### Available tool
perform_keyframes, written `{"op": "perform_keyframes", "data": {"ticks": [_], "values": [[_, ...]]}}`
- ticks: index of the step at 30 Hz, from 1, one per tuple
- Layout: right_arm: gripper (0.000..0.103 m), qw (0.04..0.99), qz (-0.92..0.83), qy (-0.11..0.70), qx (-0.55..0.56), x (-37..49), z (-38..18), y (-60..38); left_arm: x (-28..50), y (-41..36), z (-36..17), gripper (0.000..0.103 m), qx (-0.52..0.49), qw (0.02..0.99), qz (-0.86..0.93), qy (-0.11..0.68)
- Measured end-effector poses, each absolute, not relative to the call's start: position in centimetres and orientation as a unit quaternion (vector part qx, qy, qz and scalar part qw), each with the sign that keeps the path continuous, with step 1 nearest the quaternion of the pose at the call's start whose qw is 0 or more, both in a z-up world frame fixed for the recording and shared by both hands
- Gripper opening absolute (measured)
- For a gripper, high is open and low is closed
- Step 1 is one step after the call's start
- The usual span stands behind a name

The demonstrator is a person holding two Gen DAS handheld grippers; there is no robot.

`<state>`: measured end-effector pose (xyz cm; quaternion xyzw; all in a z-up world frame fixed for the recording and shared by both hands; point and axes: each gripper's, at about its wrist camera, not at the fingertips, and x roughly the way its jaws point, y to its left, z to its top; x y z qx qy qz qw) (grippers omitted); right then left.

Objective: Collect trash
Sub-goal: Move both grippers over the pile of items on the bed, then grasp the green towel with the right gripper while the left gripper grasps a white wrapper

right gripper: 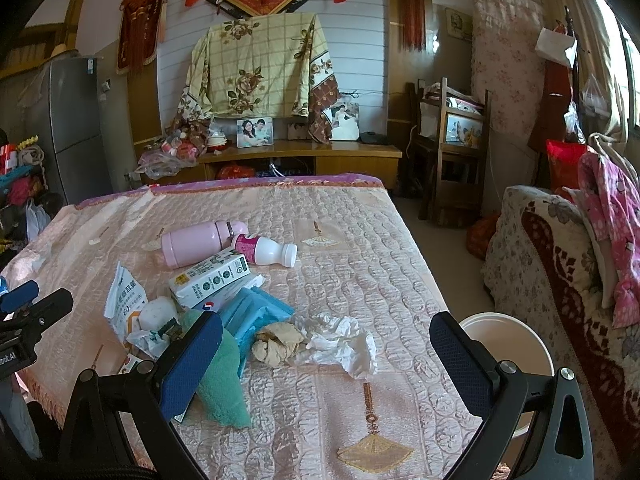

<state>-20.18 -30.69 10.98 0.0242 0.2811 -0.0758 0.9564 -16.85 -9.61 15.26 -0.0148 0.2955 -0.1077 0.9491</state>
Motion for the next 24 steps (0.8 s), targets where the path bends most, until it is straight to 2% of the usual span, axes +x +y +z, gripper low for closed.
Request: {"op": "perform_keyframes", "data": {"ticks": [24], "values": [[0.103, 0.950, -0.059, 0.307, 0.018, -19.6, 9.8, -30.0, -15.9, -7.8, 13.6, 0.102, -0.024, 0.943, -0.094, 0.319]]}}
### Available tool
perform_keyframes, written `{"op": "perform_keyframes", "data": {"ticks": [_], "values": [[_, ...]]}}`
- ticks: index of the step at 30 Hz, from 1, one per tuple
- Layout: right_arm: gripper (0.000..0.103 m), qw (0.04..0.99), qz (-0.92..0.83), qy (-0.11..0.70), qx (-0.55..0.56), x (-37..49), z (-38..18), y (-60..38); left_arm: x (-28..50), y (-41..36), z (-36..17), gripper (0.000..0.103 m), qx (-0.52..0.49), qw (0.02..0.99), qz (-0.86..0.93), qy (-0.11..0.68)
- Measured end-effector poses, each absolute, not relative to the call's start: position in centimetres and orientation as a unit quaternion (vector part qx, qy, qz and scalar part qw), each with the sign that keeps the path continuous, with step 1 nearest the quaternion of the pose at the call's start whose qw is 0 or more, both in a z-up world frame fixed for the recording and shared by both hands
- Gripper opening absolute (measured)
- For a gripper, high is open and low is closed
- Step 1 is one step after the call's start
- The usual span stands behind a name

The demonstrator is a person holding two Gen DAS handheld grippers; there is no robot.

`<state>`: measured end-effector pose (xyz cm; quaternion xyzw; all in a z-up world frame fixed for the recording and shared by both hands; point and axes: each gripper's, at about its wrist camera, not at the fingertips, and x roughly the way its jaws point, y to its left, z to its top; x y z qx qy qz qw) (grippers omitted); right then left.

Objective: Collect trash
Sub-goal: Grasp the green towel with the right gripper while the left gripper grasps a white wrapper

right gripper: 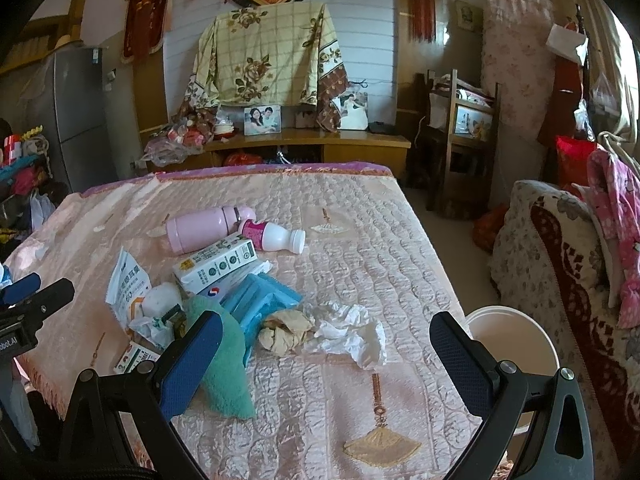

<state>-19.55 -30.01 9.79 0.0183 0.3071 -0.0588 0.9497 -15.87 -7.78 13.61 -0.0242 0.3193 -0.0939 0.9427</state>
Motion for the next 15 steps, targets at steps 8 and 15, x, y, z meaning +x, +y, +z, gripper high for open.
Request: {"op": "perform_keyframes", "data": {"ticks": [8, 15], "values": [[0.103, 0.945, -0.036, 0.325, 0.019, -18.9, 8.8, -29.4, -15.3, -6.4, 12.4, 0.102, -0.026, 0.936, -0.085, 0.340], [0.103, 0.934, 0.005, 0.356, 0.028, -17.8, 6.7, -28.3, -14.6, -7.3, 11.5, 0.102, -0.032, 0.929, -0.101, 0.354]]}}
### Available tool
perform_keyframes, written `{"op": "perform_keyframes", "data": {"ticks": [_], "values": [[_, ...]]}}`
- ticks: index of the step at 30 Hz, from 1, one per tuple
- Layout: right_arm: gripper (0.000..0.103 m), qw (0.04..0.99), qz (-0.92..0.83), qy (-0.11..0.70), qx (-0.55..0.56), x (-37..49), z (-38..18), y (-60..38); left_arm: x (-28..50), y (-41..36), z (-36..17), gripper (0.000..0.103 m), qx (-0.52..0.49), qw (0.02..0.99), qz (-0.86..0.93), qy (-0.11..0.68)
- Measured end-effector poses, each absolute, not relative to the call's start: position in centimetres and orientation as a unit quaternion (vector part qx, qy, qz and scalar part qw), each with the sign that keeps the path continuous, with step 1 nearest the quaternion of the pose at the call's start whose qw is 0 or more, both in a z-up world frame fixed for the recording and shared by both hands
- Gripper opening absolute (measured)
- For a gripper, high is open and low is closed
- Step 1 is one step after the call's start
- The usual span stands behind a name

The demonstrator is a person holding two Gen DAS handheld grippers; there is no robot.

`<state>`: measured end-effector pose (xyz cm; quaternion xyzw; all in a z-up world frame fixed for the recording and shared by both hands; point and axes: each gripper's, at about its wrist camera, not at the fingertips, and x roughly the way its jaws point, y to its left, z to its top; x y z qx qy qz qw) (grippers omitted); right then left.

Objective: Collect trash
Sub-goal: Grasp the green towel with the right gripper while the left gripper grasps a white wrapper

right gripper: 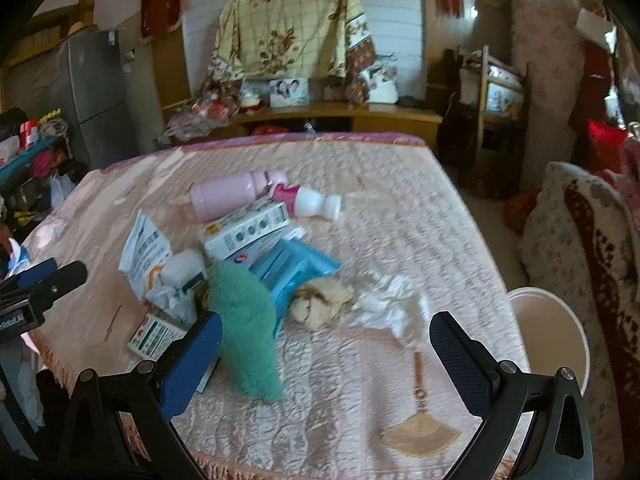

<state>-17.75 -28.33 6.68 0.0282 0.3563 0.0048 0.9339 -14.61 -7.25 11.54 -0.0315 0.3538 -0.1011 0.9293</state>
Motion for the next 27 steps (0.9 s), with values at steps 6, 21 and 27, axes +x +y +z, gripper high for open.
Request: {"op": "perform_keyframes", "data": {"ticks": [6, 21, 27], "values": [[0.103, 0.925, 0.042, 0.376, 0.022, -16.5, 4.7, -26.7, -13.3, -8.4, 10.5, 0.102, -0.034, 0.923, -0.109, 0.368], [0.076, 0.899, 0.110, 0.422, 0.046, -11.5, 0.7, -24.2, -9.0, -10.0, 9.0, 0.078, 0.012, 0.920, -0.107, 0.376], [0.046, 0.882, 0.134, 0.444, 0.082, -10.4, -0.9, -24.1, -7.9, -8.9, 8.3, 0.040, -0.004, 0.910, -0.111, 0.400]]}}
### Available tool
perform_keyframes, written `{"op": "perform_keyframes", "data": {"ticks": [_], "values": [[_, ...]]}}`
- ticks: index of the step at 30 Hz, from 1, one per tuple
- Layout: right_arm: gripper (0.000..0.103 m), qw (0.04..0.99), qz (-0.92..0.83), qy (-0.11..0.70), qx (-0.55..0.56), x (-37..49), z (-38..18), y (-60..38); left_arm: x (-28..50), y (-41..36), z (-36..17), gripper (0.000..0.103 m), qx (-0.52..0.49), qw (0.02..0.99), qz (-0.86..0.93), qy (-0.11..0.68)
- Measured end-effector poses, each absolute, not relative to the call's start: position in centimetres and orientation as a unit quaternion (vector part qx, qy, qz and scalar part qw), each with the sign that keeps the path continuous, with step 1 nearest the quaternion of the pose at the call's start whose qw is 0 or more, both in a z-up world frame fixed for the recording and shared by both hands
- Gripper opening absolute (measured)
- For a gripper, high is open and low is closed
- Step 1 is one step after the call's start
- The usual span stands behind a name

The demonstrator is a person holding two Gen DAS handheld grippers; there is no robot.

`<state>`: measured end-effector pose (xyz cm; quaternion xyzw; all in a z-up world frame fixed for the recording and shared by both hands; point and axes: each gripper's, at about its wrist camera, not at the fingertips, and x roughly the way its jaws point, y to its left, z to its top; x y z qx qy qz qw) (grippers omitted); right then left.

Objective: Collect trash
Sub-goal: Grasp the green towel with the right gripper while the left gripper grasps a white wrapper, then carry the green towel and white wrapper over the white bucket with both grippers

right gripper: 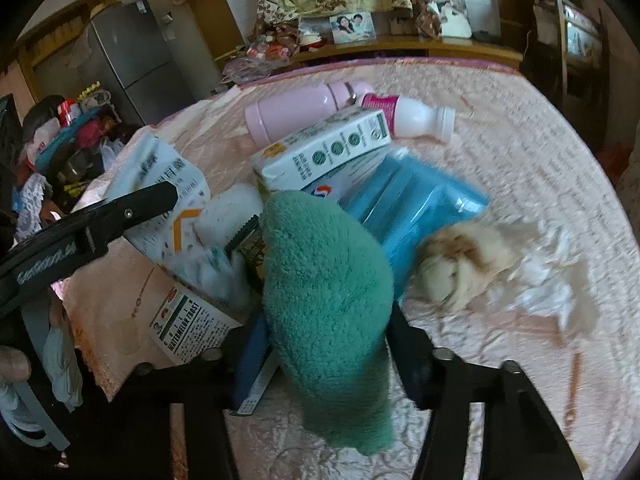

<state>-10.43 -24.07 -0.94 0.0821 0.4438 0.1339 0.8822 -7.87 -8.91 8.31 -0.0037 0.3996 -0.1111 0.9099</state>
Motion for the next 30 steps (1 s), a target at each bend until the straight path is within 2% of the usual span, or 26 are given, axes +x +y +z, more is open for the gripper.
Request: {"op": "perform_keyframes", "data": {"ticks": [1, 3, 4, 14, 30], "values": [[0.044, 0.883, 0.133, 0.442, 0.080, -10.6, -0.8, -24.0, -7.9, -8.7, 8.4, 0.036, -0.006, 0.910, -0.111, 0.399], [0.042, 0.885, 0.137, 0.438, 0.081, -10.9, -0.4, -24.0, -8.1, -8.2, 8.8, 0.017, -0.008, 0.911, -0.109, 0.398], [0.042, 0.885, 0.139, 0.435, 0.084, -11.1, 0.0, -24.0, -8.1, -7.9, 9.0, 0.015, -0.013, 0.910, -0.110, 0.399], [0.042, 0.895, 0.161, 0.401, 0.110, -13.5, 3.5, -25.2, -9.9, -6.4, 12.3, 0.014, -0.027, 0.916, -0.120, 0.382], [0.042, 0.917, 0.125, 0.365, 0.099, -16.4, 6.7, -28.4, -11.7, -9.4, 16.0, 0.013, -0.020, 0.917, -0.168, 0.362]]}}
